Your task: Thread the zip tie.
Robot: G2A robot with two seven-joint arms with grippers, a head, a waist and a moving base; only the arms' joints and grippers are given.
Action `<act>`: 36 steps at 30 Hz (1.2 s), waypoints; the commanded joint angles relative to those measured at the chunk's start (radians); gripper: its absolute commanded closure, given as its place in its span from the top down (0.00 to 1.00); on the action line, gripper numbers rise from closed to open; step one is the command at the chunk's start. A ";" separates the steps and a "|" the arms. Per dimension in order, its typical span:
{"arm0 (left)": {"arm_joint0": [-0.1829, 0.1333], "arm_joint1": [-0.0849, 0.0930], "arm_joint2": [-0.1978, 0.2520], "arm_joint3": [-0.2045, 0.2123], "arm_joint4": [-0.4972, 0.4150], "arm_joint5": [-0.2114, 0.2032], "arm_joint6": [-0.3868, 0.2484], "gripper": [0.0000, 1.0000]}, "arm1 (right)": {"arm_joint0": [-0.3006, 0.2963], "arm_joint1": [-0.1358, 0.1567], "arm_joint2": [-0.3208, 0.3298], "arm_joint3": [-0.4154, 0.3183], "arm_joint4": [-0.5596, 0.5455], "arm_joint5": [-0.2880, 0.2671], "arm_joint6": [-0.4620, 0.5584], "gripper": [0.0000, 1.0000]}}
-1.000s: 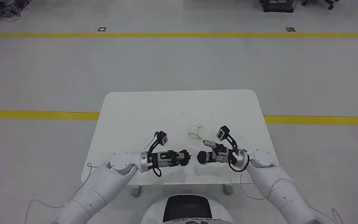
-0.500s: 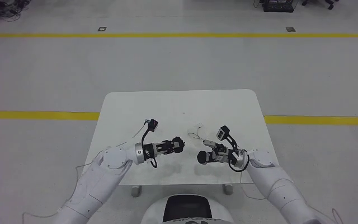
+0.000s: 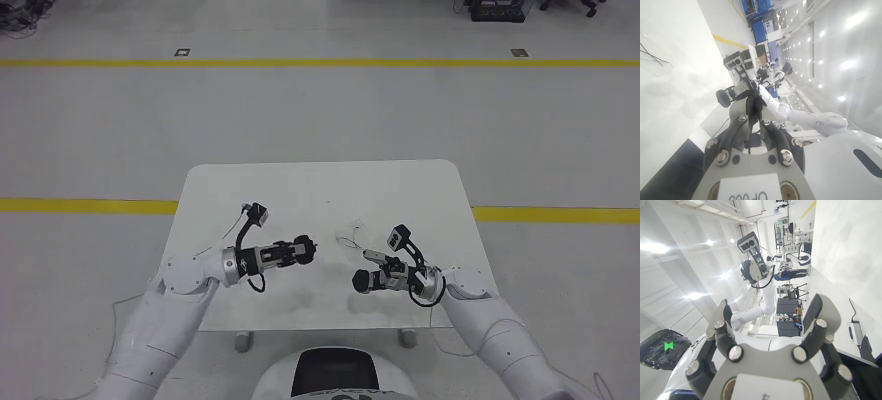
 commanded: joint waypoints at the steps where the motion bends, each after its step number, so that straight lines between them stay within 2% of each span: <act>1: 0.000 0.000 0.002 0.000 0.000 0.000 0.001 0.00 | 0.001 0.004 0.012 -0.007 -0.025 0.000 -0.039 1.00; 4: 0.000 0.000 0.002 0.000 0.000 0.000 0.001 0.00 | -0.001 0.023 0.049 -0.043 -0.149 0.010 -0.126 1.00; 10: 0.000 0.000 0.002 0.000 0.000 0.000 0.001 0.00 | 0.005 0.058 0.104 -0.183 -0.407 0.143 -0.244 1.00; 14: 0.000 0.000 0.002 0.000 0.000 0.000 0.001 0.00 | 0.046 0.068 0.107 -0.256 -0.534 0.232 -0.264 1.00; 17: 0.000 0.000 0.002 0.000 0.000 0.000 0.001 0.00 | 0.102 0.066 0.079 -0.278 -0.613 0.285 -0.271 1.00; 20: 0.000 0.000 0.002 0.000 0.000 0.000 0.001 0.00 | 0.165 0.058 0.037 -0.266 -0.644 0.269 -0.242 1.00; 36: 0.000 0.000 0.002 0.000 0.000 0.000 0.001 0.00 | 0.164 0.058 0.038 -0.266 -0.647 0.270 -0.248 1.00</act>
